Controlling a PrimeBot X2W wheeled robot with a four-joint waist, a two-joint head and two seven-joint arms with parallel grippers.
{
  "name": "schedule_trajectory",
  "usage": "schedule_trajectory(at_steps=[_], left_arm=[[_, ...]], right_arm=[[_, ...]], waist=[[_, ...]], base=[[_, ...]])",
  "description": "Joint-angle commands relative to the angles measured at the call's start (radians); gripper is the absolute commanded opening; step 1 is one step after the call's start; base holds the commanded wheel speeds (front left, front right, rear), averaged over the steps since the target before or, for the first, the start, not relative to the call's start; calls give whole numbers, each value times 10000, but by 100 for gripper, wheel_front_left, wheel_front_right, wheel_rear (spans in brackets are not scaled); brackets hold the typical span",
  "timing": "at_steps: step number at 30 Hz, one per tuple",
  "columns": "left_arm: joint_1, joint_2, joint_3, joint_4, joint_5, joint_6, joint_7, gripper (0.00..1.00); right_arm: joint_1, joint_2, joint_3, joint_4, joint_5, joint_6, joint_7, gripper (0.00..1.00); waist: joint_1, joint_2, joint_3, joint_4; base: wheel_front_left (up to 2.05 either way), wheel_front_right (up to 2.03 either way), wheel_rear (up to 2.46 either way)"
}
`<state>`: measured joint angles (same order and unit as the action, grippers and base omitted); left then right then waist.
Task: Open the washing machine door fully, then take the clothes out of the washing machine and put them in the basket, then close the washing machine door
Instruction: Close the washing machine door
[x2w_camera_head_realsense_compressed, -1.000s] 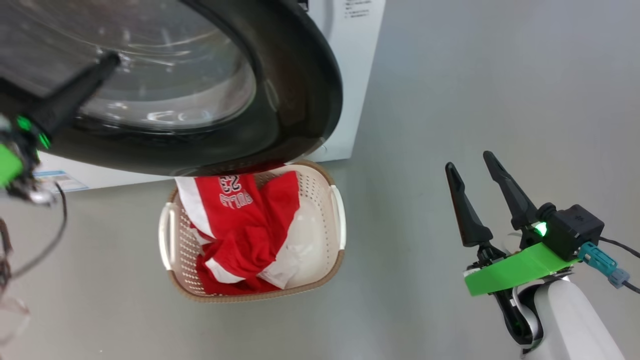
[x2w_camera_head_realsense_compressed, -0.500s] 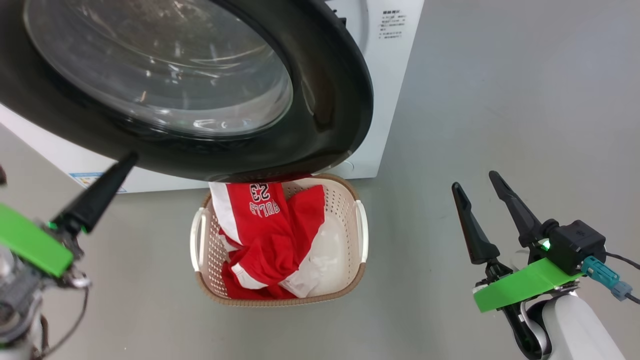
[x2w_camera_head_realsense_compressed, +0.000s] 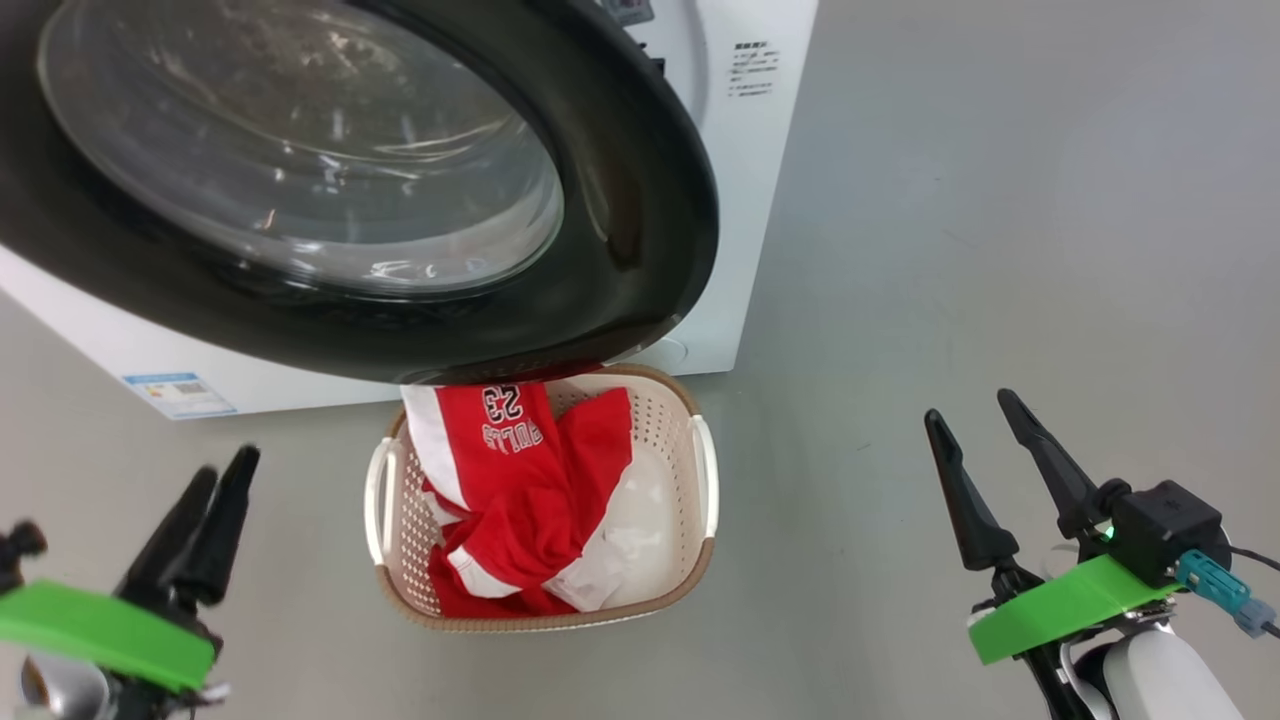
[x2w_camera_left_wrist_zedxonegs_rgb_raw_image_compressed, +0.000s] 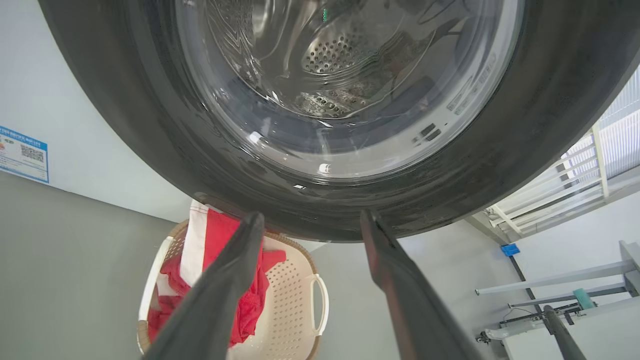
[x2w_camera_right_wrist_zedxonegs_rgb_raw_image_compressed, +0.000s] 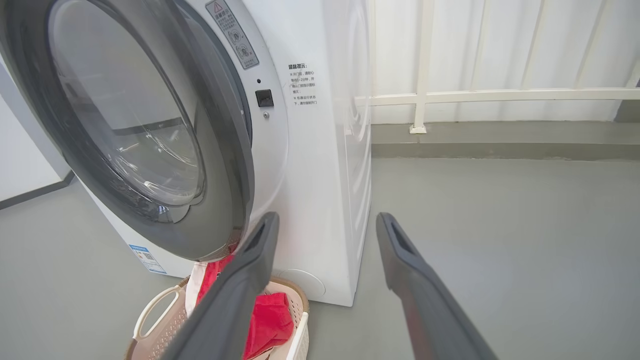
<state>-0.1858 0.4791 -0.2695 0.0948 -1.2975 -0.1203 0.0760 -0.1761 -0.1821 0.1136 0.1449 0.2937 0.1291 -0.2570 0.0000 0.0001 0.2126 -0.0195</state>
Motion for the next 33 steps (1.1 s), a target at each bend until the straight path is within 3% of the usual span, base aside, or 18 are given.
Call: schedule_trajectory(at_steps=[1, 9, 15, 26, 33], left_arm=[[-50, 514, 225, 3, 257, -104, -465, 100], [446, 572, -622, 1146, 506, -104, -2736, 100], [604, 427, -664, 1832, 1386, -104, -3351, 100], [1205, -1604, 2312, 856, 5513, -104, -3376, 100], [1504, -2689, 3408, 202, 7865, -104, -3377, 100]], right_arm=[[108, -74, 128, -213, 33, 16, -48, 100], [322, -82, -19, -208, 43, 16, -48, 100], [407, -75, -194, -257, 40, 16, -48, 100], [595, -70, -474, -337, 8, 16, -48, 100], [622, -43, -538, -347, 7, 16, -48, 100]], waist=[[0, -1, -53, -100], [0, -1, -135, -495], [0, -1, -221, -698], [0, -1, -363, -743], [0, -1, -444, -729]], base=[[0, 0, 0], [0, 0, 0], [0, 0, 0], [0, 0, 0], [0, 0, 0]])
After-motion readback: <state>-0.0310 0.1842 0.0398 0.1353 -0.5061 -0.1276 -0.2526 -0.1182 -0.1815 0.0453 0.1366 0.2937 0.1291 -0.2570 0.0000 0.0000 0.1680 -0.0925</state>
